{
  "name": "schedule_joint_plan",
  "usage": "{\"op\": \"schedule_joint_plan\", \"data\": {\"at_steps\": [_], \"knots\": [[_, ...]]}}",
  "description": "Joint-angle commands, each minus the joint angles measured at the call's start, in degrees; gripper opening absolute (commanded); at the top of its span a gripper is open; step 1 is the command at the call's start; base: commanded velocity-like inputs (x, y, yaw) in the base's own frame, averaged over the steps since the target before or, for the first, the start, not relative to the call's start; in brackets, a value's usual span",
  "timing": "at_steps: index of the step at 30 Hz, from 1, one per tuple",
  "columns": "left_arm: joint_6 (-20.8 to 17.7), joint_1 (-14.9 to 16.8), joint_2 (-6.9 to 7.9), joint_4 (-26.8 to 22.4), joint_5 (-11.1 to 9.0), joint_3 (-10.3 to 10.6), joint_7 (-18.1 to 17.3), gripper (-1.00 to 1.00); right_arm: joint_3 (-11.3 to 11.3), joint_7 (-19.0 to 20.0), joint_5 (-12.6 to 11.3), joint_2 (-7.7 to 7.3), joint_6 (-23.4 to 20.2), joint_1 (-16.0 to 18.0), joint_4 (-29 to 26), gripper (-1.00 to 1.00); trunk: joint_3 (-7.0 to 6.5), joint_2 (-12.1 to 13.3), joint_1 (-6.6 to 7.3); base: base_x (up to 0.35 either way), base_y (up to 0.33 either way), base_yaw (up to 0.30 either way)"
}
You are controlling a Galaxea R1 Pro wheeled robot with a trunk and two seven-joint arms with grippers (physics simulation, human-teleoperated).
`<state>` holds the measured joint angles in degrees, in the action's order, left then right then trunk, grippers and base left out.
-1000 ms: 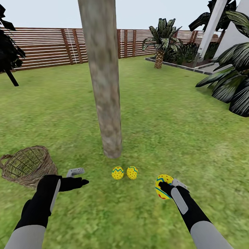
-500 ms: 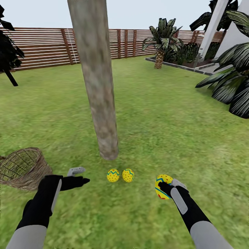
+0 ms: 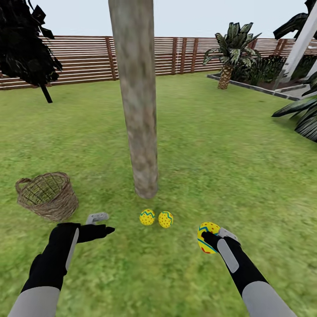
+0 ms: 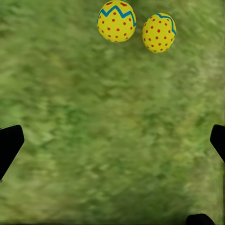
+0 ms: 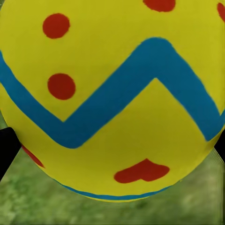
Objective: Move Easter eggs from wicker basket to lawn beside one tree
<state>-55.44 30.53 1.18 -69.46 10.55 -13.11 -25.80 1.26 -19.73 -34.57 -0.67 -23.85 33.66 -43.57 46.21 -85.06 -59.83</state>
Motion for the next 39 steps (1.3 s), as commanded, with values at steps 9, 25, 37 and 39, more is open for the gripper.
{"op": "schedule_joint_plan", "data": {"at_steps": [9,25,37,39], "knots": [[-0.19,0.05,-0.03,-0.06,0.61,-0.08,-0.57,1.0,-0.12,-0.4,-0.59,-0.03,-0.08,-0.04,-0.11,-1.0,0.05,-0.03,0.0,0.0,-0.342,0.292],[-0.11,0.05,-0.03,-0.06,0.52,-0.12,-0.57,1.0,-0.12,-0.4,-0.59,-0.03,-0.06,-0.03,-0.11,-1.0,0.05,-0.03,0.0,0.146,-0.312,0.292],[-0.11,0.05,-0.03,-0.06,0.53,-0.08,-0.57,1.0,-0.12,-0.33,-0.53,-0.03,0.01,-0.04,-0.11,-1.0,0.05,-0.03,0.0,0.197,-0.292,0.288],[-0.11,0.05,-0.03,-0.06,0.56,-0.08,-0.57,1.0,-0.12,-0.31,-0.52,-0.03,0.02,-0.05,-0.11,-1.0,0.05,-0.03,0.0,0.196,-0.292,0.255]]}}
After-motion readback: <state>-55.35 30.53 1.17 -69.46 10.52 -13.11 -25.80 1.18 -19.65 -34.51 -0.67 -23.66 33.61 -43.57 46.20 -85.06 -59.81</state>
